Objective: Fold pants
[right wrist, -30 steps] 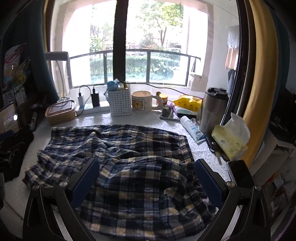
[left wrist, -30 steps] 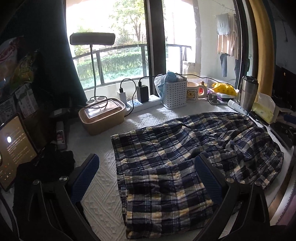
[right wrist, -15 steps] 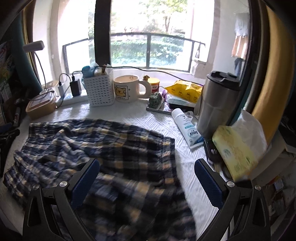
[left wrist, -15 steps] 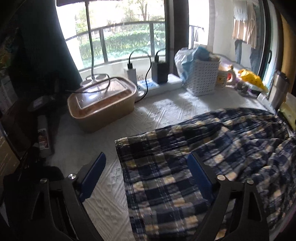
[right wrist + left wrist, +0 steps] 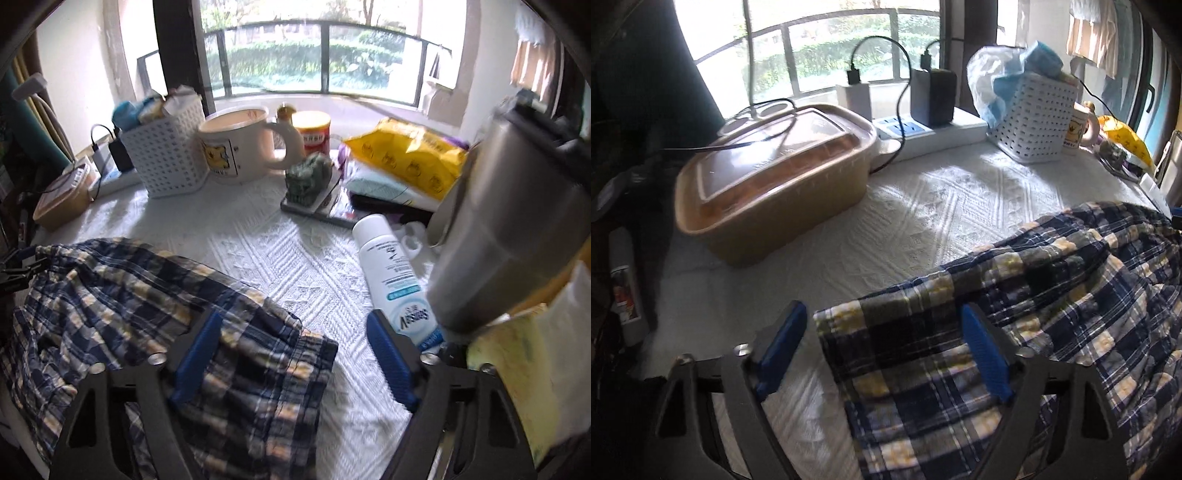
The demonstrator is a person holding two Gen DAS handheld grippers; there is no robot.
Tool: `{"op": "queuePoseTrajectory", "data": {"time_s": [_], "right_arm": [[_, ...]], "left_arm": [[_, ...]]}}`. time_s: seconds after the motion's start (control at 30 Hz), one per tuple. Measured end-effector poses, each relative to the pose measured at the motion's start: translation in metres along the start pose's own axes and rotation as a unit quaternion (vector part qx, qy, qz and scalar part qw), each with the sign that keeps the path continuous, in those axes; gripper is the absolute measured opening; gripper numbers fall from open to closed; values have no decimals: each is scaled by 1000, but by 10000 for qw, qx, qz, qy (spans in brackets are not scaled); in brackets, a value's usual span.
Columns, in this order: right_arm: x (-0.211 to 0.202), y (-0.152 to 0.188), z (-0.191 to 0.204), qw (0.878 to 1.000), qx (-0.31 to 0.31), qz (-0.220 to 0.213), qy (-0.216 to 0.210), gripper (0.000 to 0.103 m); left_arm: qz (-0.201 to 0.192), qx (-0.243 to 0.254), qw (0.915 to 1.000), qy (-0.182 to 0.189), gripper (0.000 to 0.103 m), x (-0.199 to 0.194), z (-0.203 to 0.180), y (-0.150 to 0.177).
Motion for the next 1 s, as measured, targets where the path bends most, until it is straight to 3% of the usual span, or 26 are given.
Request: {"op": "queuePoseTrajectory", "data": {"time_s": [0.03,0.1,0.2,0.23,0.3,0.5,0.7,0.87,0.97,1.0], "right_arm": [[7,2,3,9999,-42,90,-74,74],[21,6,11,9994,-165,260,-125,58],[27,6,15,9991,-298,287,-45,42],[27,4,18,9991,-333,262,-98,36],[26,1,25,9987,-422,223,-152,12],[14,-17,42,9954,-930,75,237,3],[-6,-60,43,9912,-1148,-370,550,3],[0,-82,32,9895,-1101,-528,770,3],[16,-87,22,9920,-875,-486,775,3],[24,-88,18,9931,-779,-449,760,3]], "left_arm": [[71,-10,9999,136,59,3,-3,1],[61,-85,9993,370,38,2,-5,0],[89,-1,9987,510,13,-1,-12,1],[69,47,9986,514,12,-2,-15,1],[-29,160,9989,429,9,-4,-19,1],[-628,237,9969,404,8,-31,-13,-34],[-1166,629,9912,18,8,-40,-12,-81],[-1223,643,9904,-15,9,-31,-13,-109],[-976,557,9936,-83,21,-14,-10,-112],[-933,506,9942,-145,42,-11,-9,-113]]}}
Point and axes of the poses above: each gripper's, at about its wrist camera, not at the fingertips, and x roughly the way its jaws point, z to its left, y to its underside, the point moved 8 cm from there along x, roughly the way its jaws point, and after that the axes turned 14 degrees about -x, right-handed, at the moved point
